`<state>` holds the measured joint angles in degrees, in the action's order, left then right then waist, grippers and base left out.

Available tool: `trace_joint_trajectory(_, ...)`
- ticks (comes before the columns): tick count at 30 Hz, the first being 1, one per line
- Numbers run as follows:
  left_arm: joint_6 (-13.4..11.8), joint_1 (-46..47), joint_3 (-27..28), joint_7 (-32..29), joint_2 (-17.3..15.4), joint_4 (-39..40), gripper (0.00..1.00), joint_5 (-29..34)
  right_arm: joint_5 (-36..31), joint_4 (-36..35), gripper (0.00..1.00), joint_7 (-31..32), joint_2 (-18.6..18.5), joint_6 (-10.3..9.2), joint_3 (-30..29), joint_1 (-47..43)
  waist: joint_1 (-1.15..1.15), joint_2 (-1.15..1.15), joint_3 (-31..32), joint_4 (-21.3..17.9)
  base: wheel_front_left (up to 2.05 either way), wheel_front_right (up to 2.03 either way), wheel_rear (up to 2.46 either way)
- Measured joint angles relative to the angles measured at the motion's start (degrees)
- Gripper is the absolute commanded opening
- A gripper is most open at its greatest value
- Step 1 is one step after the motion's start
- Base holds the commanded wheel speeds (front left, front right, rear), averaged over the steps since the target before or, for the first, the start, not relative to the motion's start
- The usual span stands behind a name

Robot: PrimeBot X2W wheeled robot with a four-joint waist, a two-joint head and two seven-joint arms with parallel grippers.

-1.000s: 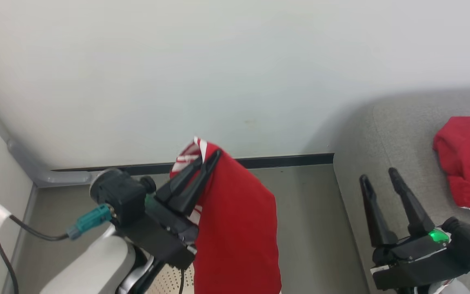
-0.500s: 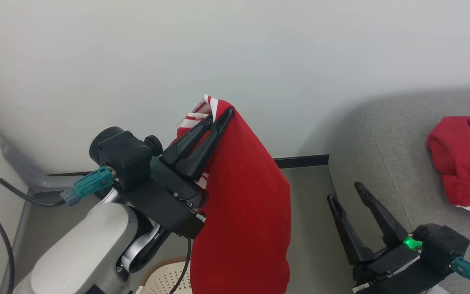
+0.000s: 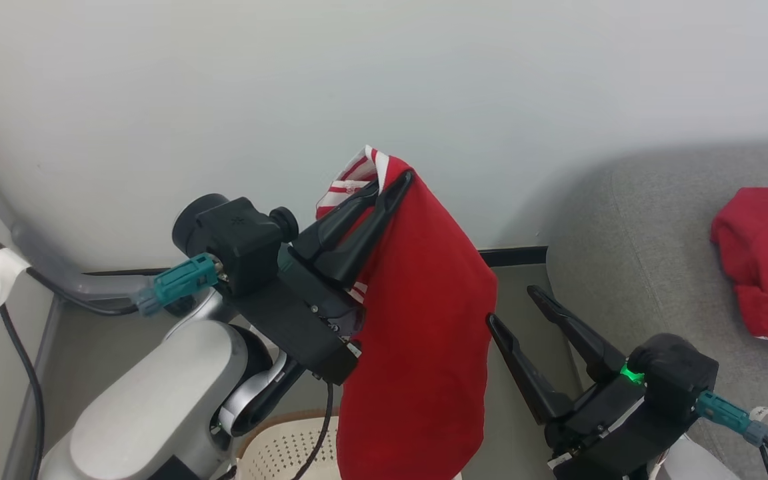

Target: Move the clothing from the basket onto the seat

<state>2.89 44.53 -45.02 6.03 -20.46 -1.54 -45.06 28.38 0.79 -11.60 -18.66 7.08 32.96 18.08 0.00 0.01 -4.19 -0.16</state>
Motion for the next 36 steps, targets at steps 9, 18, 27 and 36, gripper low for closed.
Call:
trace_joint_trajectory(9, 0.1, 0.2, 0.0, -0.9, 0.0, 0.1, 0.00, -0.2, 2.4, 3.5, 1.00, 1.2, -1.9, 0.00, 1.4, 4.0, 0.00, 0.00, -0.5, 1.1, 0.00, 0.00, 0.00)
trace_joint_trajectory(18, 0.1, 1.2, -0.5, -1.5, 0.9, 0.3, 0.00, -0.3, 9.6, 6.4, 1.00, 4.5, -5.5, 0.00, 8.4, 8.9, 0.00, 0.00, -1.2, 2.7, 0.00, 0.00, 0.00)
trace_joint_trajectory(27, 0.6, 2.3, -1.1, -1.5, 2.1, -1.1, 0.00, -0.6, 16.7, 8.9, 1.00, 7.8, -7.2, 0.00, 17.4, 14.3, 0.00, 0.00, -1.3, 5.2, 0.00, 0.00, 0.00)
trace_joint_trajectory(36, 0.7, 2.3, -1.3, -1.5, 1.9, -1.8, 0.00, -0.6, 21.6, 12.4, 1.00, 9.5, -7.1, 0.00, 21.9, 19.6, 0.00, 0.00, -0.6, 7.0, 0.00, 0.00, 0.00)
